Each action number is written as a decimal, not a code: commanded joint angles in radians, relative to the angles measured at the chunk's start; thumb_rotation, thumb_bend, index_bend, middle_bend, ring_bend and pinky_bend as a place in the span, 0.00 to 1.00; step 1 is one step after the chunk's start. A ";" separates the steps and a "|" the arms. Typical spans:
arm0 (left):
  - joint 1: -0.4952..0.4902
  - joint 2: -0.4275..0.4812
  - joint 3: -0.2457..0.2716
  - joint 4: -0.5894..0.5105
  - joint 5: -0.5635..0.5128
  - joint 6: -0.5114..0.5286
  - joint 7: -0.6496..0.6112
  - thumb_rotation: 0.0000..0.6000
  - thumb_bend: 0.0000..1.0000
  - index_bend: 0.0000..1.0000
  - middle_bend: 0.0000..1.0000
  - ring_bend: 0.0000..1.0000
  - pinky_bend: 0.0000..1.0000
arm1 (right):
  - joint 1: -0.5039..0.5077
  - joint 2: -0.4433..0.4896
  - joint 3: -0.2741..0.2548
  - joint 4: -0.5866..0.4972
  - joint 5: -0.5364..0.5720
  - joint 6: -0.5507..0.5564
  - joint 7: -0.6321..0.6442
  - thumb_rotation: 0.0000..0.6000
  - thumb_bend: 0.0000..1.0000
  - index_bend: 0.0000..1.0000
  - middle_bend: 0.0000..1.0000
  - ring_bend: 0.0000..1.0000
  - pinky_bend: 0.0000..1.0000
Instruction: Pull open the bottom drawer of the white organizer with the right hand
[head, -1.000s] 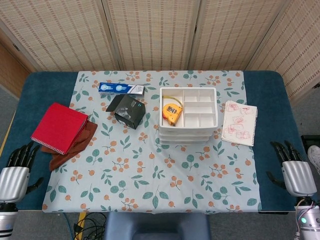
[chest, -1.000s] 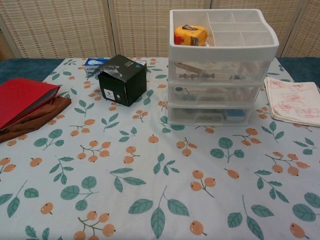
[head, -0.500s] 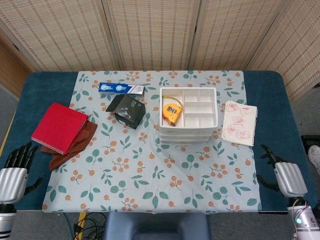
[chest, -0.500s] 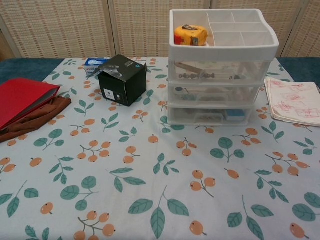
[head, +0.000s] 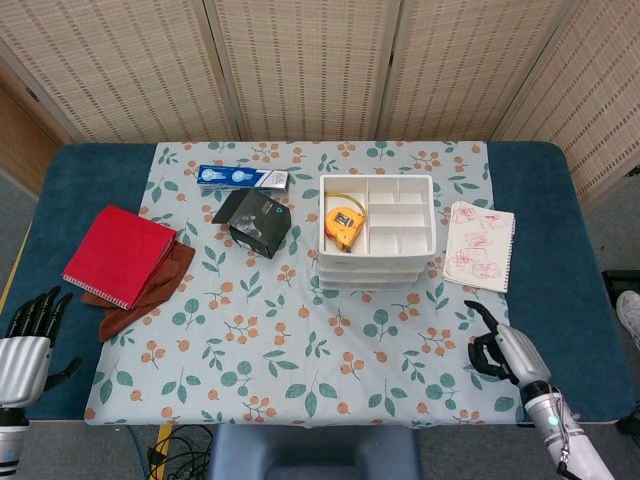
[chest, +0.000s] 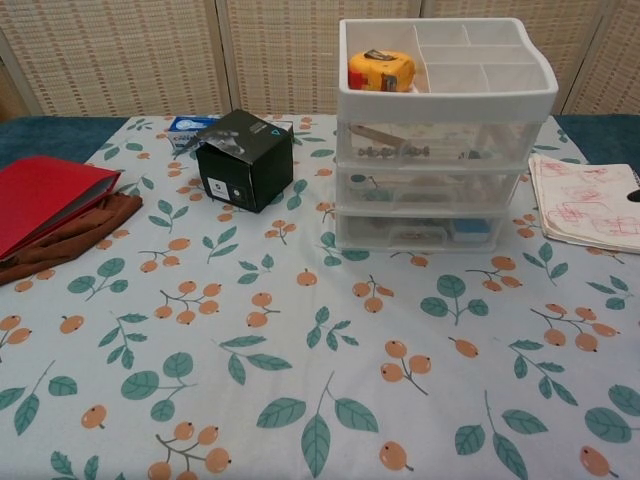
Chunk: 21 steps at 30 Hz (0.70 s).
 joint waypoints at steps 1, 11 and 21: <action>-0.001 0.000 0.001 0.005 0.004 -0.001 -0.016 1.00 0.18 0.06 0.01 0.05 0.09 | 0.051 -0.035 0.029 -0.010 0.062 -0.104 0.112 1.00 0.72 0.06 0.88 1.00 1.00; -0.005 -0.004 -0.003 0.039 -0.002 -0.007 -0.058 1.00 0.18 0.08 0.01 0.05 0.09 | 0.150 -0.090 0.106 0.000 0.203 -0.335 0.352 1.00 0.83 0.00 0.88 1.00 1.00; -0.014 -0.006 -0.008 0.065 -0.004 -0.015 -0.085 1.00 0.18 0.08 0.01 0.05 0.09 | 0.229 -0.163 0.234 0.072 0.337 -0.565 0.592 1.00 0.88 0.00 0.88 1.00 1.00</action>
